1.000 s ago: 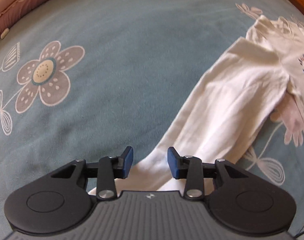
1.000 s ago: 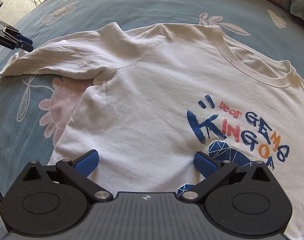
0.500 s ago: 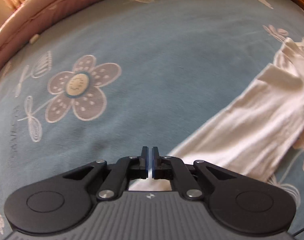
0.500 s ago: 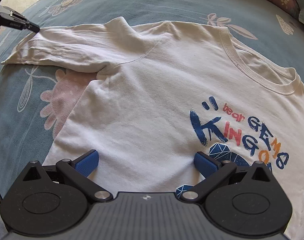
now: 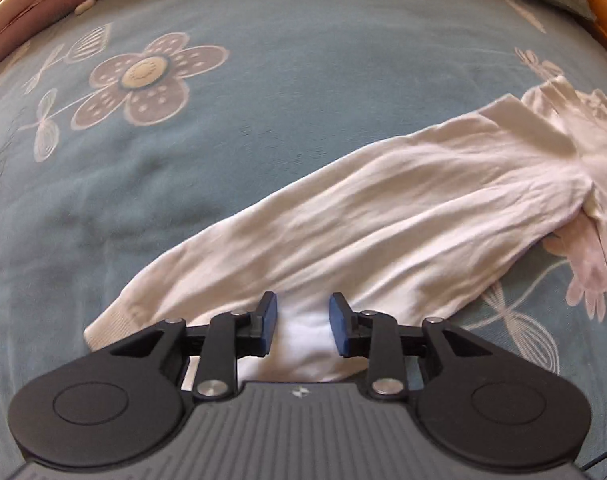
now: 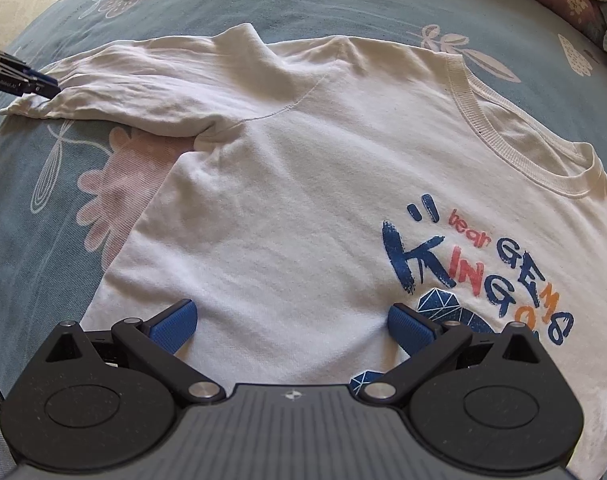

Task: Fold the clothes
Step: 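Open the left tool and release the sleeve cuff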

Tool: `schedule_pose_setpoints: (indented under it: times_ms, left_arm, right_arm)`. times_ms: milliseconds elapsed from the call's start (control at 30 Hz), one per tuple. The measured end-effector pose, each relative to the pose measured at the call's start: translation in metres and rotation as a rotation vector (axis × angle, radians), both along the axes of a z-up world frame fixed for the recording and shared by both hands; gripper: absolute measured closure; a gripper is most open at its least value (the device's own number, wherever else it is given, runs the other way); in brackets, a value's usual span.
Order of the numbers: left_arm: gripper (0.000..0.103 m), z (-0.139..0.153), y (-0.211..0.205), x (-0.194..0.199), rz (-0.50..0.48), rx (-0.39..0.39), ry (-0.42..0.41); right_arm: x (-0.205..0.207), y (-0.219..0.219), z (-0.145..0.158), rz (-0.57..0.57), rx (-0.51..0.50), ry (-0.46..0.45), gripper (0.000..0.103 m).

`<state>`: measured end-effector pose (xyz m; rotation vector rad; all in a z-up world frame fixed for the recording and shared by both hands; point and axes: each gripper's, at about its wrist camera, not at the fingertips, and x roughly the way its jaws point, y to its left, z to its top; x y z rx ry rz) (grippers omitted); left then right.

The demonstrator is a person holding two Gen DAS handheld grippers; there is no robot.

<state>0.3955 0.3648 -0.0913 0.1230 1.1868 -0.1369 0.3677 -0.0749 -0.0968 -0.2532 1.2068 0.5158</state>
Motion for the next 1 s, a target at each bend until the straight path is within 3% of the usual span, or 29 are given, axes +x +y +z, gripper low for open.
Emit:
schedule_pose_setpoints:
  times_ms: [133, 233, 367, 467, 600, 800, 933, 1000]
  left_arm:
    - [0.064, 0.009, 0.029, -0.018, 0.086, 0.082, 0.054]
    - [0.066, 0.024, 0.011, -0.008, 0.028, 0.117, 0.027]
    - [0.059, 0.039, -0.037, 0.022, -0.057, -0.065, -0.095]
    - [0.058, 0.028, -0.082, 0.041, -0.13, -0.121, -0.131]
    - [0.058, 0.011, -0.107, 0.038, -0.12, -0.088, -0.127]
    - [0.057, -0.001, -0.078, 0.013, -0.011, -0.044, -0.07]
    - [0.053, -0.002, -0.067, 0.007, 0.031, -0.07, -0.078]
    - [0.053, -0.003, -0.061, 0.005, 0.052, -0.083, -0.083]
  right_arm:
    - [0.001, 0.002, 0.0, 0.018, -0.018, 0.008, 0.0]
    - [0.006, 0.006, 0.002, 0.002, -0.027, 0.023, 0.0]
    - [0.024, 0.015, 0.023, -0.024, 0.016, -0.017, 0.0]
    - [0.049, 0.03, 0.038, -0.031, 0.011, -0.123, 0.0]
    - [0.097, 0.047, 0.038, -0.088, 0.009, -0.211, 0.0]
    - [0.14, 0.07, 0.01, -0.191, 0.048, -0.194, 0.0]
    - [0.152, 0.074, -0.009, -0.282, 0.059, -0.143, 0.0]
    - [0.164, 0.079, -0.014, -0.246, 0.043, -0.195, 0.0]
